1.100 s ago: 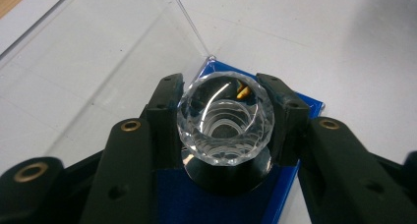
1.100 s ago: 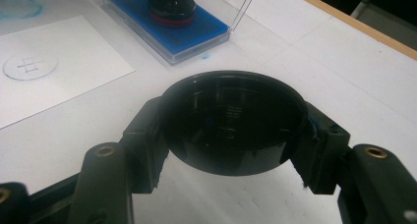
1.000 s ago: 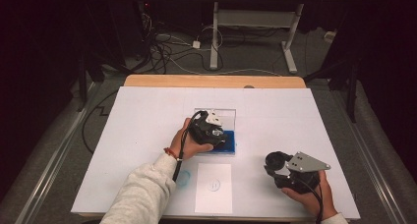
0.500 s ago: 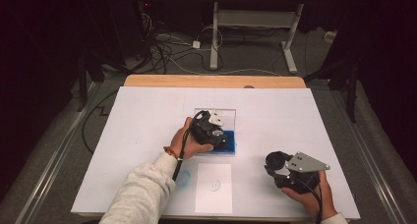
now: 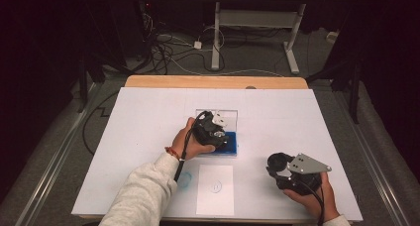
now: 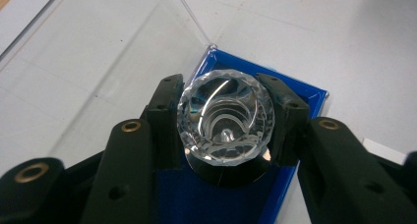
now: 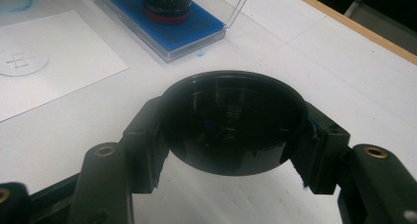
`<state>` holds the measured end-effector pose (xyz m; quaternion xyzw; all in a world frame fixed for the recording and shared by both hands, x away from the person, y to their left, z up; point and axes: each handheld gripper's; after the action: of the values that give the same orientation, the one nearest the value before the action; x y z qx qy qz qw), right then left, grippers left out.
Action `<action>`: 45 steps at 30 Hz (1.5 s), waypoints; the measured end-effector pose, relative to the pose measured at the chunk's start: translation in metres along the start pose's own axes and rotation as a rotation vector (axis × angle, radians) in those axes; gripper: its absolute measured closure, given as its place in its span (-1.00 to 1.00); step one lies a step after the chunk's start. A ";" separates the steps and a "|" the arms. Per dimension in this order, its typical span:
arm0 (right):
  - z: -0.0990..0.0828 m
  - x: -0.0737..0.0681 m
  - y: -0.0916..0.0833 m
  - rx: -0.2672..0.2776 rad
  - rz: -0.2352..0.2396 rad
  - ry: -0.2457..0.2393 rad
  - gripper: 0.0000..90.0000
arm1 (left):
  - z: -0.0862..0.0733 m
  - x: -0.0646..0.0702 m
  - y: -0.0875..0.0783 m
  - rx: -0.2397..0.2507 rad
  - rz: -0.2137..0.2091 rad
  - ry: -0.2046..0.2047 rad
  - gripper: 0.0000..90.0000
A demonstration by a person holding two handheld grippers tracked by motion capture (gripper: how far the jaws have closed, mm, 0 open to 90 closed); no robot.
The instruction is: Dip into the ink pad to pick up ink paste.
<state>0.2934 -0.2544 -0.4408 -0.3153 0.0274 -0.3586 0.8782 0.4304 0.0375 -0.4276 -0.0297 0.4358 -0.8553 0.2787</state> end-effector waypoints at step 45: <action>0.002 0.002 -0.002 0.018 -0.012 0.010 -0.14 | -0.016 -0.014 -0.055 0.121 0.020 -0.026 0.22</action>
<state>0.2943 -0.2557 -0.4372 -0.3056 0.0267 -0.3658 0.8787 0.4123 0.0816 -0.3935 -0.0194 0.3801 -0.8768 0.2940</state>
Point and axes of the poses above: each handheld gripper's, and its own axes: y roughly forward along the jaws, z roughly out of its top, x roughly to its right, and after that the axes turned 6 degrees about z, right-handed
